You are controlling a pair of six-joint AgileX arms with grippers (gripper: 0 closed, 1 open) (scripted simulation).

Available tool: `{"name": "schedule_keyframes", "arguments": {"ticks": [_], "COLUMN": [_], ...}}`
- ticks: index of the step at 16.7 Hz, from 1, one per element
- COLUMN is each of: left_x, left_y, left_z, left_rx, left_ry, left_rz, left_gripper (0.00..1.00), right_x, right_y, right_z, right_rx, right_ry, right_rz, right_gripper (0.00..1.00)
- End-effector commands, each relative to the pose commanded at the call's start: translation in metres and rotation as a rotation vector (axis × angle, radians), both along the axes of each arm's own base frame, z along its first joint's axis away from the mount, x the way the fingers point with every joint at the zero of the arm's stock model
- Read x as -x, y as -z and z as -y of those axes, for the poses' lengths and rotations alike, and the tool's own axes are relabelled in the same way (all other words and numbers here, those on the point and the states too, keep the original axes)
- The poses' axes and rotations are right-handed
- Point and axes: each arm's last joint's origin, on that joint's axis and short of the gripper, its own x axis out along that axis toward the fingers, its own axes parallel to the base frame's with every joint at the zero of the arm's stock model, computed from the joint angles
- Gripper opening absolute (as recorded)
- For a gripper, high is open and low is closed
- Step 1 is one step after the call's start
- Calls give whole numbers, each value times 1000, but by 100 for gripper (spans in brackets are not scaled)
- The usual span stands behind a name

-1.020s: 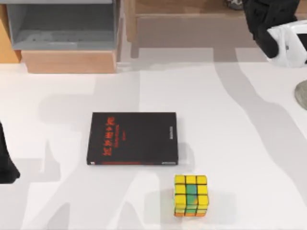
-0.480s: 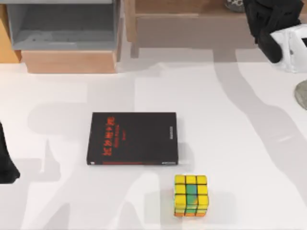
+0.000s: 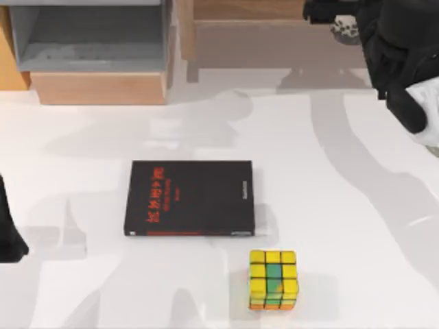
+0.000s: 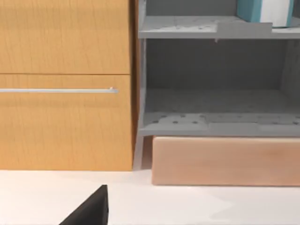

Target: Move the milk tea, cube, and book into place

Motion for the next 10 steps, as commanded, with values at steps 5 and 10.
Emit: {"name": "schedule_keyframes", "arguments": {"ticks": [5, 10], "left_x": [0, 0], "left_y": [0, 0], "left_z": [0, 0], "left_rx": [0, 0], "left_ry": [0, 0], "left_rz": [0, 0], "left_gripper": [100, 100], "right_x": [0, 32], "right_y": [4, 34], "right_z": [1, 5], "right_rx": [8, -5], "right_ry": [-8, -189], "right_rz": [-3, 26], "right_gripper": [0, 0]}}
